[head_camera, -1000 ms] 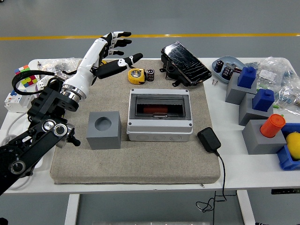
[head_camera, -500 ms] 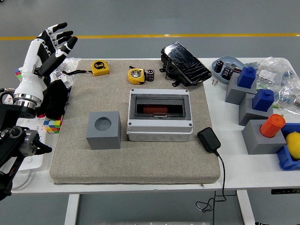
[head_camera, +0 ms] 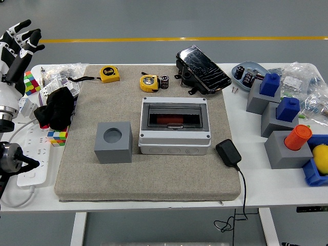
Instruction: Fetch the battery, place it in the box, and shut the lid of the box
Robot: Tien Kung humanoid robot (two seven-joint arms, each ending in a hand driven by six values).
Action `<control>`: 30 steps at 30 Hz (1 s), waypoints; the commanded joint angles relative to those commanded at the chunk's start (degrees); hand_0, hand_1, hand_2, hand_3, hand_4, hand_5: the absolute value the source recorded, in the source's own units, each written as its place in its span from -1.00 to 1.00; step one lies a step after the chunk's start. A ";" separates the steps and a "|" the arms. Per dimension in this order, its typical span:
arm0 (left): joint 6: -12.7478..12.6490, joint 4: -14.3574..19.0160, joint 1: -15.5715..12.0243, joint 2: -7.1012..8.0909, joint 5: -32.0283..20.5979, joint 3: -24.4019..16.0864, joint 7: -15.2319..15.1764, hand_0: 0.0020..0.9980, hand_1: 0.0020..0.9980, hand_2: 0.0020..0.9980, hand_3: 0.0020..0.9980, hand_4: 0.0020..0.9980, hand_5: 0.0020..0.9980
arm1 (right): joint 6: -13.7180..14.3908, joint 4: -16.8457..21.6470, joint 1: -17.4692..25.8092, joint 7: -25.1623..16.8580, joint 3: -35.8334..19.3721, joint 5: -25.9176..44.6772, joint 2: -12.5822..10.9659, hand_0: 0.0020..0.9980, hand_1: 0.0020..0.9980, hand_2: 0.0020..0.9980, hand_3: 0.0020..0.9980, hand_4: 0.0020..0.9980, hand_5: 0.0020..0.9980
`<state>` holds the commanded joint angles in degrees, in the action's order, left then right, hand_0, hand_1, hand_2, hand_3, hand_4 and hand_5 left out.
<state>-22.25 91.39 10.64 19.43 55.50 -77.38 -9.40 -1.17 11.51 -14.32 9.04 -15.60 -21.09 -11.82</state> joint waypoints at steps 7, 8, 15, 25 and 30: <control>0.22 0.65 -0.09 0.60 0.12 -0.10 0.46 0.20 0.49 0.39 0.48 1.00 -0.03 | 0.03 0.57 -0.18 -0.22 -1.74 -1.43 0.52 0.34 0.32 0.25 0.06 0.81 -0.02; 0.23 0.70 -0.12 0.68 0.12 -0.26 0.51 0.20 0.49 0.39 0.48 1.00 -0.03 | 0.05 0.57 -0.20 -0.23 -1.83 -1.44 0.55 0.34 0.32 0.25 0.06 0.81 -0.02; 0.37 1.00 -0.33 0.69 0.32 -1.06 0.92 0.21 0.49 0.39 0.48 1.00 -0.05 | 0.03 0.32 -0.16 -0.14 -1.65 -1.06 0.21 0.34 0.32 0.25 0.06 0.81 -0.02; 0.81 1.48 -1.22 0.27 0.92 -1.26 2.01 0.20 0.48 0.40 0.48 1.00 -0.06 | 0.05 0.18 0.49 -0.22 -2.45 -1.17 0.57 0.34 0.32 0.25 0.06 0.81 -0.02; 1.21 1.56 -1.25 0.09 1.35 -1.14 2.85 0.20 0.48 0.40 0.48 1.00 -0.06 | 0.05 0.22 0.40 -0.20 -2.60 -1.36 0.46 0.34 0.32 0.24 0.07 0.81 -0.02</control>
<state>-21.04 92.95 9.39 19.52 56.85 -78.53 -6.55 -1.12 11.73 -13.92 8.83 -18.20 -22.45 -11.36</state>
